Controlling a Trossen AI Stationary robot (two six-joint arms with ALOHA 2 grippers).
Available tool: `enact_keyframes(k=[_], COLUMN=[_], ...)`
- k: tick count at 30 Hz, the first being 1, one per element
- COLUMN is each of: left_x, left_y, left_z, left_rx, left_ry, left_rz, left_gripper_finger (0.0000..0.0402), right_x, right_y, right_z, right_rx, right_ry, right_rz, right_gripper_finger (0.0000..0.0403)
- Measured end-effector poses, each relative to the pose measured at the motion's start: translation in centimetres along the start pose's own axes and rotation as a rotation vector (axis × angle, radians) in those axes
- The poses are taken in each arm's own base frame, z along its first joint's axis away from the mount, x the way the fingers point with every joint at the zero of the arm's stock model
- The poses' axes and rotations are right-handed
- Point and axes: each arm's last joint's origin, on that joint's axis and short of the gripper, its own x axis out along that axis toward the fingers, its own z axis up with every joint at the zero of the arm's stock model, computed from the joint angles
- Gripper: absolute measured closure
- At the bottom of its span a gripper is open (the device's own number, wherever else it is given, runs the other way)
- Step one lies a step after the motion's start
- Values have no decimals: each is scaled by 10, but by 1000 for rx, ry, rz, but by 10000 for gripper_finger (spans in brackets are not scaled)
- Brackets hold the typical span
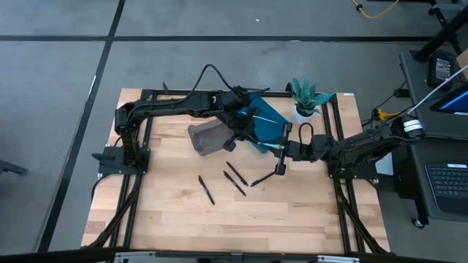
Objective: Sort pens & pencils
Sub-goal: Put the light blue pencil into the blue bin
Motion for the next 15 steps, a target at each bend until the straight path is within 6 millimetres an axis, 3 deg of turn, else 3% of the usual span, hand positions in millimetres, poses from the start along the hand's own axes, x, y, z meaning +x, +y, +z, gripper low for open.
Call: enact_keyframes(k=[15], left_x=[0], left_y=[1], left_z=[-1], left_rx=[-94], left_ry=[30], left_rz=[45], left_gripper_finger=[330], right_x=[0], right_y=[0], right_z=[-2], right_rx=[0], right_ry=[15], right_rz=[5], right_gripper_finger=[379])
